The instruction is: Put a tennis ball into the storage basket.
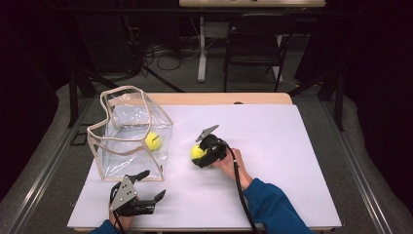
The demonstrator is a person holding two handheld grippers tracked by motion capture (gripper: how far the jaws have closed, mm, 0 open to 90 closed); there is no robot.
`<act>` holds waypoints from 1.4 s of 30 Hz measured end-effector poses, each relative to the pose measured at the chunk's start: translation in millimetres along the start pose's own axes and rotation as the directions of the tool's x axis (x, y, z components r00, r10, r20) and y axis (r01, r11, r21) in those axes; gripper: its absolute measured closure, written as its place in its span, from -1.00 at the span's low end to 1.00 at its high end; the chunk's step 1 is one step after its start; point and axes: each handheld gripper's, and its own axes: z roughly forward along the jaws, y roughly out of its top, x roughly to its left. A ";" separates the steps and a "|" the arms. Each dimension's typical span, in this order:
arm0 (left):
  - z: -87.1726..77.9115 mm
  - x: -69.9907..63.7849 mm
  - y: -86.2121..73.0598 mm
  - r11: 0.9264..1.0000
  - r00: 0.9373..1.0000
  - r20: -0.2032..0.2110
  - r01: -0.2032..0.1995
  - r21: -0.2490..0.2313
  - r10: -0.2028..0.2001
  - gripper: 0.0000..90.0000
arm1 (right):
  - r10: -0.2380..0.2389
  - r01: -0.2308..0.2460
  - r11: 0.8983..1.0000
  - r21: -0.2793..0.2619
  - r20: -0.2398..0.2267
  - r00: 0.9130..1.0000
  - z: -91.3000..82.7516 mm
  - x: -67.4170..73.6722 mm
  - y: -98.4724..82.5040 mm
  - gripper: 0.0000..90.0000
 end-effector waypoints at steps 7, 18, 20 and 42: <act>0.0 0.3 -0.2 1.000 1.000 -0.001 0.001 -0.001 -0.001 -0.65 | -0.008 0.008 1.000 -0.016 0.004 1.000 -4.4 1.4 1.4 -0.42; 0.0 0.2 -0.2 1.000 1.000 -0.001 0.002 -0.002 -0.002 -0.65 | -0.015 0.016 0.999 -0.047 0.017 1.000 -13.0 1.7 3.1 -0.42; 0.1 -0.1 -0.3 1.000 1.000 0.001 0.005 -0.001 -0.005 -0.65 | -0.017 0.017 0.999 -0.050 0.019 1.000 -14.3 1.7 3.2 -0.42; 2.0 0.2 0.5 1.000 1.000 0.005 0.003 -0.005 -0.003 -0.65 | -0.027 0.030 0.994 -0.102 0.036 0.999 -30.1 2.1 8.3 -0.42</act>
